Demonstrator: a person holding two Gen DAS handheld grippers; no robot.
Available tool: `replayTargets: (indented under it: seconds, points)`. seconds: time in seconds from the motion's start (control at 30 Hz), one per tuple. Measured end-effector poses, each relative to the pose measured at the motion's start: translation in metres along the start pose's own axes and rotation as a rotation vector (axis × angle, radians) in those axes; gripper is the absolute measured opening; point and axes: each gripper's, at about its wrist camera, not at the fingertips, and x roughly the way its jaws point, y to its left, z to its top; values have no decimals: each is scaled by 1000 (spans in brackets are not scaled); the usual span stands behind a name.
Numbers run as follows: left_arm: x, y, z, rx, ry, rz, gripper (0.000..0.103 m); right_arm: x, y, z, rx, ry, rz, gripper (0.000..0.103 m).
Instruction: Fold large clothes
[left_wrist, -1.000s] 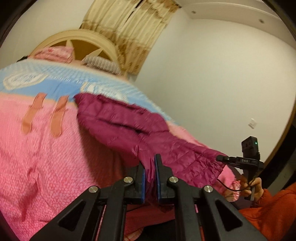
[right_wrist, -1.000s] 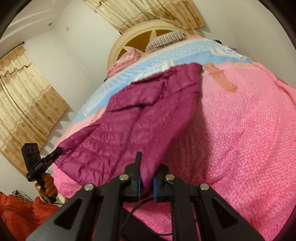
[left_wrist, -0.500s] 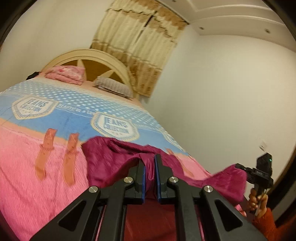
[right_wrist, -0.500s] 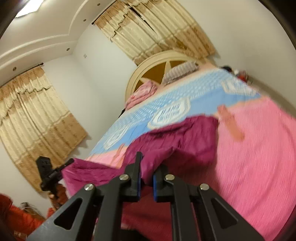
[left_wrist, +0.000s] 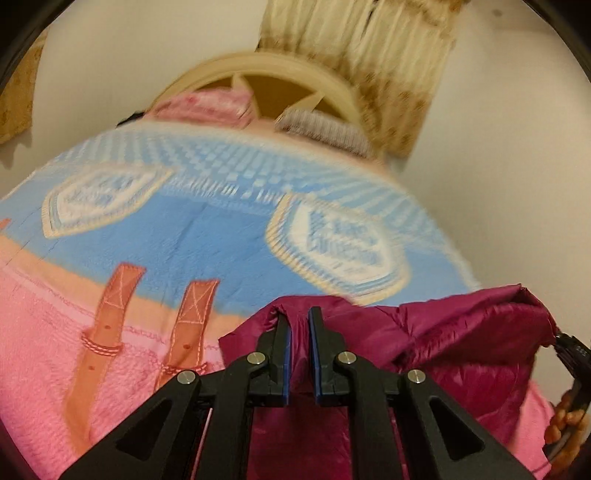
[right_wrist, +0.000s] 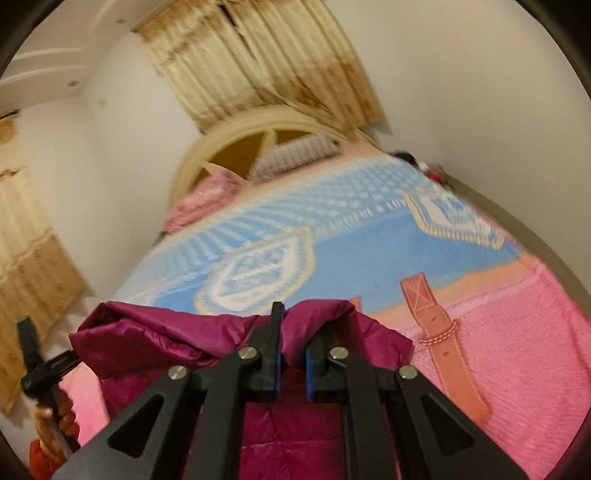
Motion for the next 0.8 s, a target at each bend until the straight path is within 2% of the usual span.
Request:
replayTargets:
  seconds: [0.13,0.2,0.23,0.27,0.3,0.4,0.43,0.6,0.7,0.77,0.8]
  points:
    - [55,14,-9,-29,93,70,8,65,-19,-16,19,64,-85,15]
    - [71,20,-14,-45,115,69,9,86,-23,-26,15,78,-143,20]
    - [79,23,-17,-55,127,70,9,95,-26,-32,14,83,-172,27]
    - [82,24,-18,-62,133,70,9,102,-30,-38,15,87,-199,41]
    - [87,26,-22,-75,141,64,9,110,-35,-44,23,94,-230,48]
    - [96,33,-29,-102,152,24,9,117,-48,-55,67,84,-253,70]
    - [100,35,-29,-113,156,9,10,120,-51,-56,82,85,-258,81]
    - [90,61,-20,-269,189,-121,10,122,-70,-58,172,112,-226,83]
    - [66,78,-5,-349,161,-173,11,117,-66,-59,162,108,-241,83]
    - [43,81,6,-332,109,-105,23,114,-63,-58,156,108,-255,83]
    - [29,79,12,-290,79,-60,41,105,-60,-55,147,94,-273,83]
